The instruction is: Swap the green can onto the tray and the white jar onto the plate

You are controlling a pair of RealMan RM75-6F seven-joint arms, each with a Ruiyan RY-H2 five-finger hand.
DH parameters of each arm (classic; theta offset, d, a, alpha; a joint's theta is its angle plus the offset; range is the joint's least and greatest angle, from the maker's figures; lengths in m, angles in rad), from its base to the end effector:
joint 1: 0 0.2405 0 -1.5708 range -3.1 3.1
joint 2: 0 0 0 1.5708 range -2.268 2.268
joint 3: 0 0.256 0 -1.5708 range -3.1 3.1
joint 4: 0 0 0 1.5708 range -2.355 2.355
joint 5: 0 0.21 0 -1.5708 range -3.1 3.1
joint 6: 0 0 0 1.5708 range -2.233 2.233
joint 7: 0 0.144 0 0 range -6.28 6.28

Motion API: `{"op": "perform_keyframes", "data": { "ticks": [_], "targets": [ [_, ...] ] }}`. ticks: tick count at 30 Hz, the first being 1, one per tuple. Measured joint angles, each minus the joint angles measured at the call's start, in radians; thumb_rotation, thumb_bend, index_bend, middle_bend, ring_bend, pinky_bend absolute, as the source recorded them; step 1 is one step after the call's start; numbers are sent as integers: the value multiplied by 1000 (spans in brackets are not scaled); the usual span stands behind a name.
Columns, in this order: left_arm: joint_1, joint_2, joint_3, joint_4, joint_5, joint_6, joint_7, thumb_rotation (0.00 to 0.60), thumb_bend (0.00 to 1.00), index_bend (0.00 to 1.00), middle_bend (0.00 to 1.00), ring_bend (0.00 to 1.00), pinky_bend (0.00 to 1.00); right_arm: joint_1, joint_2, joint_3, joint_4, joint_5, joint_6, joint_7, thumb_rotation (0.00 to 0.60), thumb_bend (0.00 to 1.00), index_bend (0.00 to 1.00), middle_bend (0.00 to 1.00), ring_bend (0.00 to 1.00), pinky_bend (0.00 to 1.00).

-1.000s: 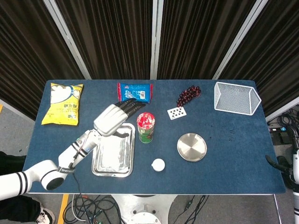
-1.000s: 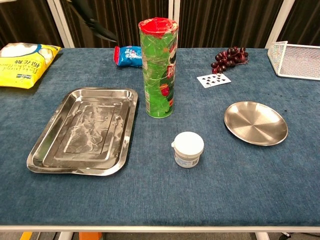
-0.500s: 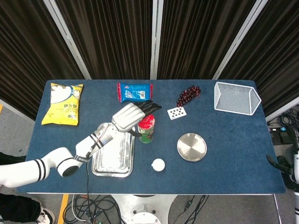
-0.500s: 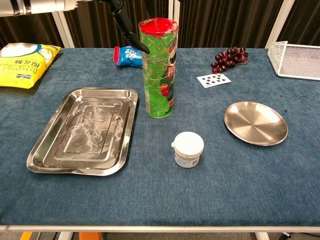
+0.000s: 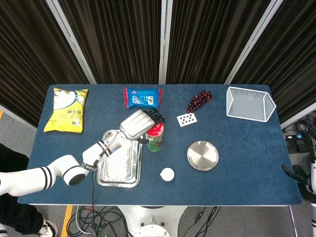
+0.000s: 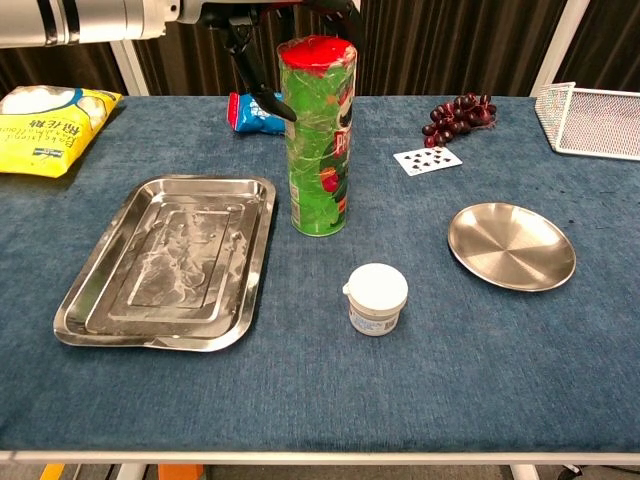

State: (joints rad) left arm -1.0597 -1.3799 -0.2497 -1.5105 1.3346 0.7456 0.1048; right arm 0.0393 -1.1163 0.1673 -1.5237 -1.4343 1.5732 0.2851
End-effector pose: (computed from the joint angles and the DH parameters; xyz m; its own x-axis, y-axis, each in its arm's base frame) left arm -0.0212 0.3845 0.0215 0.5391 0.1521 0.8284 0.6236 -0.7332 -0.2712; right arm -0.3291 -0.1885 0.2024 0.2004 0.2098 0.9570 -0.9797 0.0503 0.1941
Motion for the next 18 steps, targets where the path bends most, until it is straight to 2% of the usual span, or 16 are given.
{"op": "perform_keyframes", "data": {
  "ticks": [8,13,18],
  "targets": [
    [1,-10,4,-2,-9,31,1,600,273,422,424,351,635,0,-1,2,0,4,-3,0,600,71,0,1,0,27],
    [9,9,0,-24,-6,62,1,600,285,439,435,360,641,-2,2,5,-1,7,-1,3,600,75,0,1,0,27],
    [37,74,-7,-84,-17,95,1,600,285,439,439,362,649,-2,6,6,-6,3,1,2,600,75,0,3,0,27]
  ]
}}
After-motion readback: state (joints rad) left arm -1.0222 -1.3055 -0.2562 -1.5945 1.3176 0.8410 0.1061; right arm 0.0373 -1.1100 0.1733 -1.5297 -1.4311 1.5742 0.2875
